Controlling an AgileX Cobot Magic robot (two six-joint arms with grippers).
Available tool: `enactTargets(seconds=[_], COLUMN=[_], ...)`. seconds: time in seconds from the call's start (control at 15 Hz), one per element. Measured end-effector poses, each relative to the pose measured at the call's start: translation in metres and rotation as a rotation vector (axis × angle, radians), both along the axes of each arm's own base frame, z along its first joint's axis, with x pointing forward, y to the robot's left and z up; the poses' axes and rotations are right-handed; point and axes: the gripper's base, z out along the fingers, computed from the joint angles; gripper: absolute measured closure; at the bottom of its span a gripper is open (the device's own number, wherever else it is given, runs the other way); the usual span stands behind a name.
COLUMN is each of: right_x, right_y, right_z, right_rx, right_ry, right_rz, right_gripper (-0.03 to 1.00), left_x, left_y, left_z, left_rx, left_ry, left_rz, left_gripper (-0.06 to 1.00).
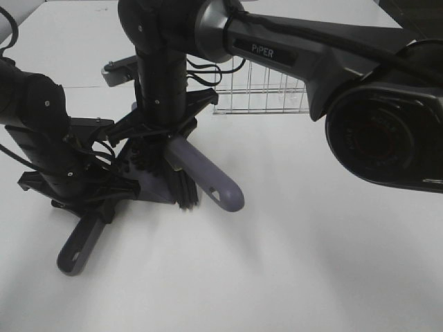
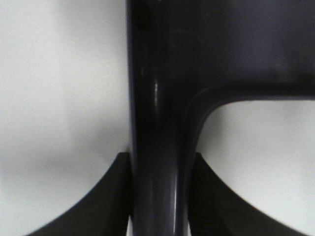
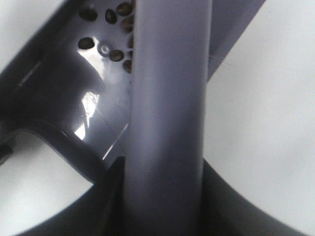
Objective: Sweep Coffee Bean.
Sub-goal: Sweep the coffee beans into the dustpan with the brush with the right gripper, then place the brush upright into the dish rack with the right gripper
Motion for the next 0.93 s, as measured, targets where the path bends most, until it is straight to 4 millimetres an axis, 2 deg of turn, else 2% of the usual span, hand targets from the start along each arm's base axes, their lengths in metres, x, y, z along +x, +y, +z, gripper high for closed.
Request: enactTargets(seconds=[0.07,0.2,0.33,0.4,0.47,0.67,0.93], right_x=[0.001,0.010,0.013,0.018,0.036,0.068,0.096], right_y=[0.001,-0.004,-0.009,-0.018,-0.045,-0.109,-0.196], right_z=[0.005,0.032,0.040,0.048,0.063,0.089,0.114], right_rx=[0.004,-0.030,-0.036,-0.028,-0.021,-0.022,0.019], right_ry=[-0.018,-0.143,-0.163,-0.174,-0.196,-0.239,-0.254], right_rz=[0.002,0.011,0.009,-0.009,-0.057,-0.166,-0.331], right_gripper=[0.69,0.69,0.69,0.69,0.69,0.69,0.69], left_x=[0.000,0.000,0.000,0.000,0.000,0.001,0.000], left_y=[0.000,0.000,0.000,0.000,0.000,0.000,0.000], left_z=[0.000,0.001,0.001,0.001,0.001,0.001,0.001], left_rx=[0.000,0.000,0.000,0.000,0.000,0.000,0.000], left_ry=[0.000,0.000,0.000,0.000,0.000,0.001,0.002], left_rz=[0.000,-0.001,-0.001,-0.001,-0.001,-0.001,-0.001], left_gripper=[0.68,0.68,0.68,0.68,0.68,0.68,0.68])
